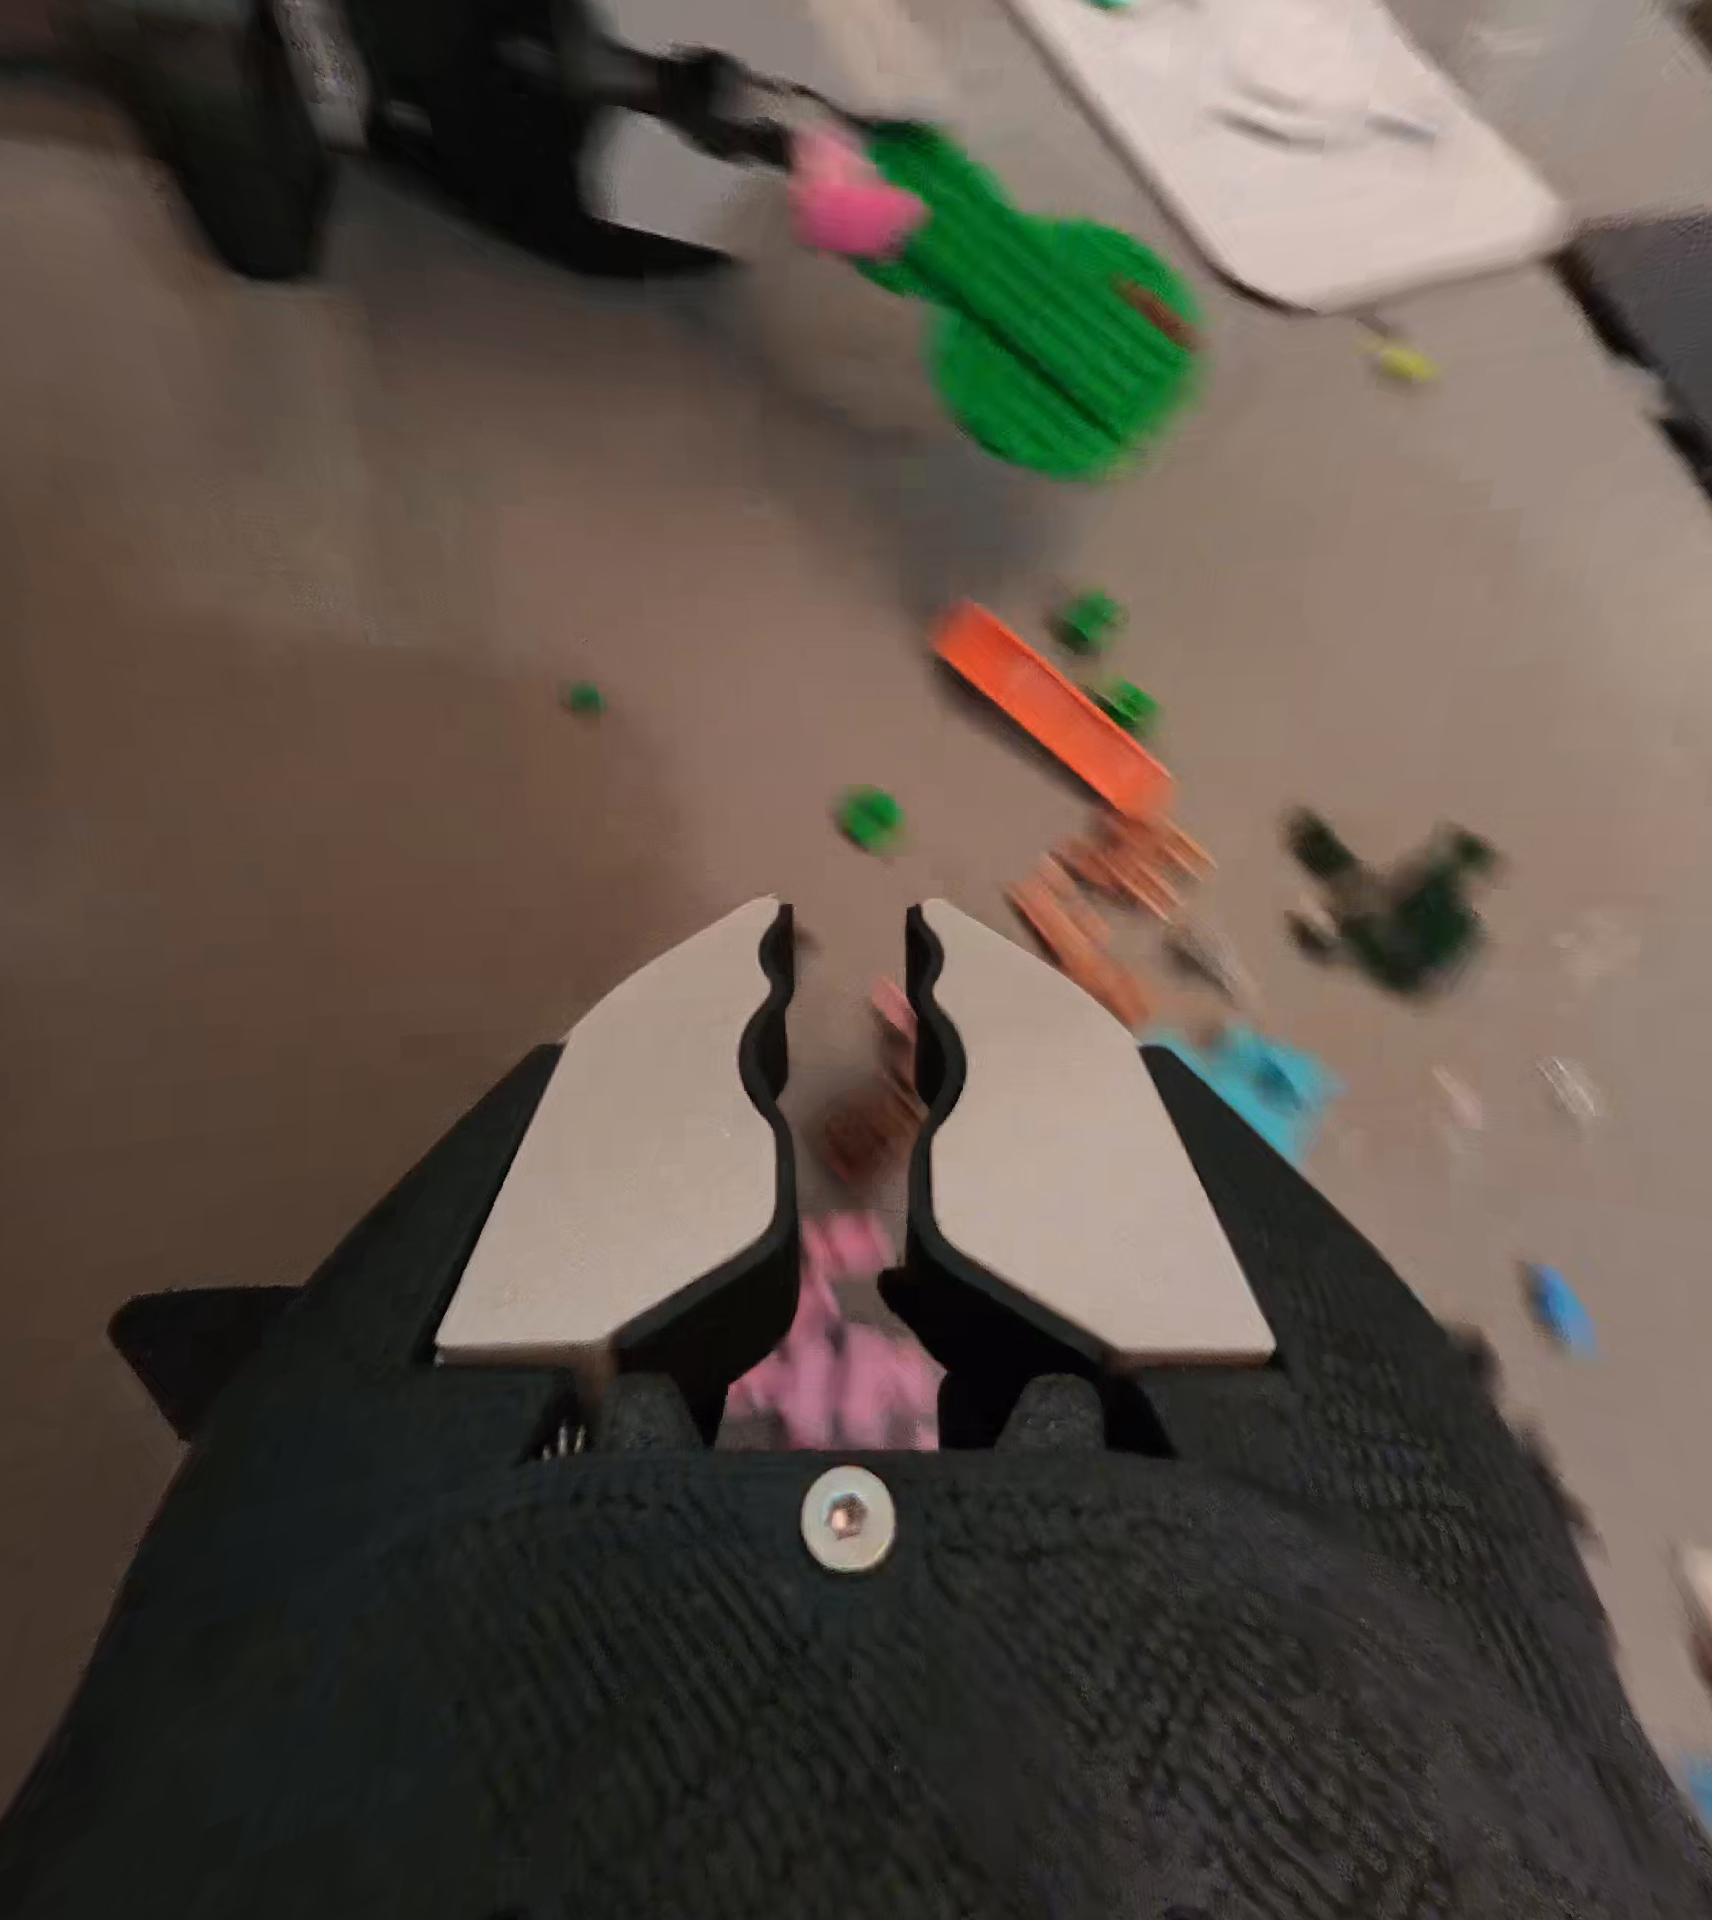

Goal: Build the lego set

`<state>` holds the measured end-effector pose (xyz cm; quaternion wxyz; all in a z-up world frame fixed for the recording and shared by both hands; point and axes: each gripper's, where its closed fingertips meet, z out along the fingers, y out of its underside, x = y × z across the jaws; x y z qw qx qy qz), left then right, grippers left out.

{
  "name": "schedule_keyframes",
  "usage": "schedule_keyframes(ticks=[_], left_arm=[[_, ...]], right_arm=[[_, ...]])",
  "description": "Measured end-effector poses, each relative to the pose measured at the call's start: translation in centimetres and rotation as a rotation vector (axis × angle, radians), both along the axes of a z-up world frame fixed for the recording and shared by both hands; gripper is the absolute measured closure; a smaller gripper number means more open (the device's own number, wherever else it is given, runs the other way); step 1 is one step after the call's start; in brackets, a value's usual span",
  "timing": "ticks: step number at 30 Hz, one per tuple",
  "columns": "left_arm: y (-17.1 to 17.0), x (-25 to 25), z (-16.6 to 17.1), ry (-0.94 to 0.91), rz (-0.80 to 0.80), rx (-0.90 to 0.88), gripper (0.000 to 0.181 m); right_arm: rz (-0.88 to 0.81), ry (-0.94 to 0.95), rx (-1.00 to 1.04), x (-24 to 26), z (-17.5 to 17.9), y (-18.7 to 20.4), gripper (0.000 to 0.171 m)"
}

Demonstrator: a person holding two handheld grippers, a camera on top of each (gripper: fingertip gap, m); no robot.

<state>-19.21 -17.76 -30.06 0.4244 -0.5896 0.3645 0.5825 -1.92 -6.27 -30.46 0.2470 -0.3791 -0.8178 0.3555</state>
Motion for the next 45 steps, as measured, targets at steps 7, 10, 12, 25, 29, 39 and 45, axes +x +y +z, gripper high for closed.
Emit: schedule_keyframes(ticks=[7,10,12,25,29,39,45], left_arm=[[0.2,0.1,-0.3,0.011,-0.005,-0.014,0.172],[0.3,0.1,-0.4,0.017,0.000,-0.018,0.172],[0.3,0.0,-0.4,0.018,0.002,-0.020,0.172],[0.3,-0.4,-0.7,0.023,0.022,-0.034,0.172],[0.3,-0.4,-0.8,0.026,0.023,-0.038,0.172],[0.3,-0.4,-0.8,0.025,0.025,-0.039,0.172],[0.3,-0.3,-0.8,0.030,0.020,-0.040,0.172]], right_arm=[[-0.631,-0.112,0.058,10.9,-0.6,26.0,0.157],[-0.731,-0.206,-0.007,15.1,-1.9,31.3,0.153],[-0.750,-0.255,0.040,17.2,-2.9,33.7,0.151],[-0.690,-0.417,0.055,19.3,-5.2,38.0,0.150],[-0.676,-0.456,0.022,19.1,-5.3,38.1,0.154],[-0.610,-0.495,0.050,18.6,-5.3,36.8,0.157],[-0.567,-0.528,0.080,19.0,-5.3,36.1,0.158]])
